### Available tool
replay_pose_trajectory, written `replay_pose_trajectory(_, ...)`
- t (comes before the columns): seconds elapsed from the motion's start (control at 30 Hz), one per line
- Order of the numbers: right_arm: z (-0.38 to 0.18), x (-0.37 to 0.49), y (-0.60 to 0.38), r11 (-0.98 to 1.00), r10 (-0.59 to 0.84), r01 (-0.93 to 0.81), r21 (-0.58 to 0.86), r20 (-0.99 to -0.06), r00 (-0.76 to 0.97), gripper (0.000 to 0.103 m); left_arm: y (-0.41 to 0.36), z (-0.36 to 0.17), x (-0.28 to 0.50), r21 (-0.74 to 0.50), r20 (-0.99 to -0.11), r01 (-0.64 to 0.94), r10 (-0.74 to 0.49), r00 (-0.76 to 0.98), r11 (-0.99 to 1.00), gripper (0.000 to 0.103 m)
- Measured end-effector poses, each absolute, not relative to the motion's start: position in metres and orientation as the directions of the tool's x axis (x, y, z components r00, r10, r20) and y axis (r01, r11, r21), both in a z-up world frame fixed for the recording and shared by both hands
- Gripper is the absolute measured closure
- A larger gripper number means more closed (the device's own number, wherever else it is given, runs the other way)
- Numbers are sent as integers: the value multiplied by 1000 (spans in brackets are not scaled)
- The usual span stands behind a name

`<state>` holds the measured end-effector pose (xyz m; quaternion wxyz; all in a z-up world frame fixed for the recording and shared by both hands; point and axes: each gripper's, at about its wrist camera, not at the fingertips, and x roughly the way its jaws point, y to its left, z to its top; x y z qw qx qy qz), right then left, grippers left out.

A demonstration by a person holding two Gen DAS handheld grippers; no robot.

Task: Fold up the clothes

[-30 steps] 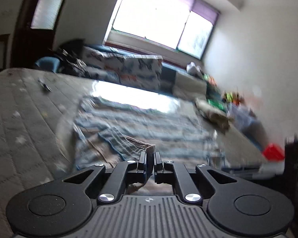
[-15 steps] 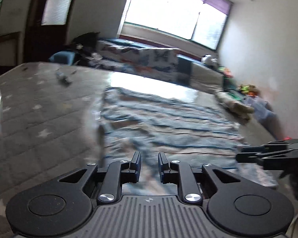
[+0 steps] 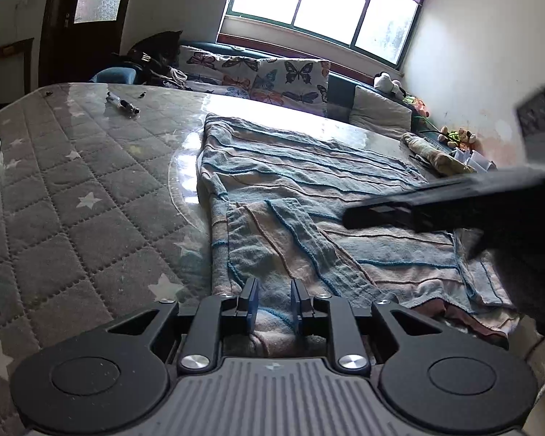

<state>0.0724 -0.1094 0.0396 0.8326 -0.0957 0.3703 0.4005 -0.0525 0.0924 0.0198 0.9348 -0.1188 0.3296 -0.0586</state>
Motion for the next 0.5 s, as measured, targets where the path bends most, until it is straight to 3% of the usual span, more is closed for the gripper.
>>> replay_pose_trajectory(0.17, 26, 85, -80, 662, 592, -734, 151, -706, 388, 69, 93, 19, -49, -269, -602, 36, -197, 774, 963, 82)
replay_pose_trajectory(0.5, 20, 79, -81, 692, 507, -721, 35, -734, 452, 71, 93, 20, -48, -270, -601, 45, -205, 772, 962, 78)
